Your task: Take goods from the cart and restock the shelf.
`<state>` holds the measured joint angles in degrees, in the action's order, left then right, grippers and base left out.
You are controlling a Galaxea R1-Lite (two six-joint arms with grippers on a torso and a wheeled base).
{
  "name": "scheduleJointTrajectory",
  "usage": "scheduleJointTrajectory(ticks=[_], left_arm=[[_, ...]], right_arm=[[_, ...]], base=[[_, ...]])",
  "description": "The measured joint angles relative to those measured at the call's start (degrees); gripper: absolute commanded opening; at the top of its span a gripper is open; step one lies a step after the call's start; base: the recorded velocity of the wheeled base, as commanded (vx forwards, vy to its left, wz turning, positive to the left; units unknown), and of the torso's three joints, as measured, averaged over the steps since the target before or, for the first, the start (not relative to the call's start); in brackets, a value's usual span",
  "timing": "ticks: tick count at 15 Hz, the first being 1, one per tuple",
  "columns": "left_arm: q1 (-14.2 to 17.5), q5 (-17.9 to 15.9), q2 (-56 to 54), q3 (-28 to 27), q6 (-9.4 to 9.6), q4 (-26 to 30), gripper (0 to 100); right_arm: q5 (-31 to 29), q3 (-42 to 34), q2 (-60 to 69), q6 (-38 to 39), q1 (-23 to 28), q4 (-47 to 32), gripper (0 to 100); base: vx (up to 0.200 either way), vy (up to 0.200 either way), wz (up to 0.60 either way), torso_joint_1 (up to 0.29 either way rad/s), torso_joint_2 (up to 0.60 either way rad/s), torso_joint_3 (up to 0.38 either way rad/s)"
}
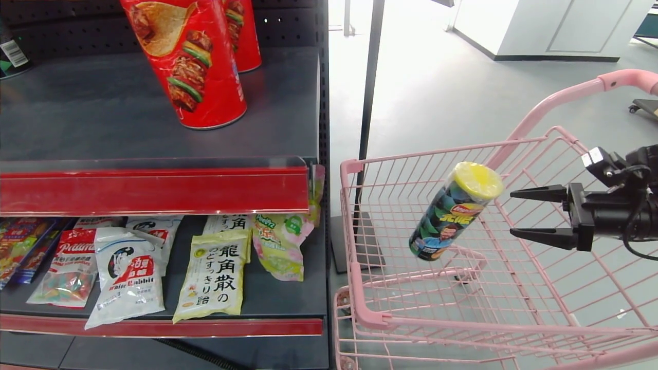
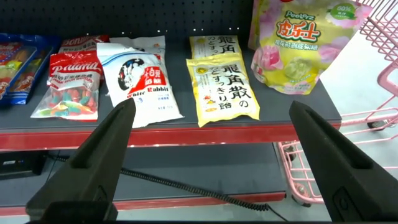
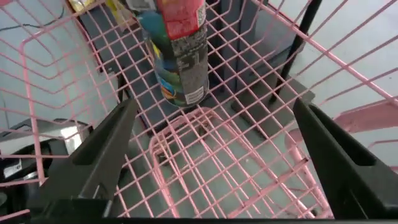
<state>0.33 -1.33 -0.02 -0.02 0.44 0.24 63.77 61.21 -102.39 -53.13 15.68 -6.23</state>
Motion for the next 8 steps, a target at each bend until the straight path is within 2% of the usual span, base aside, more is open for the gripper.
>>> scheduleJointTrajectory(ticks=[8], left_arm=[[0.0,0.0,0.0,0.0,0.0,0.02,100]], right_arm=[[0.41,10.79,-12.17,0.11,-6.86,-0.11,100]], base=[[0.0,0.0,0.0,0.0,0.0,0.0]])
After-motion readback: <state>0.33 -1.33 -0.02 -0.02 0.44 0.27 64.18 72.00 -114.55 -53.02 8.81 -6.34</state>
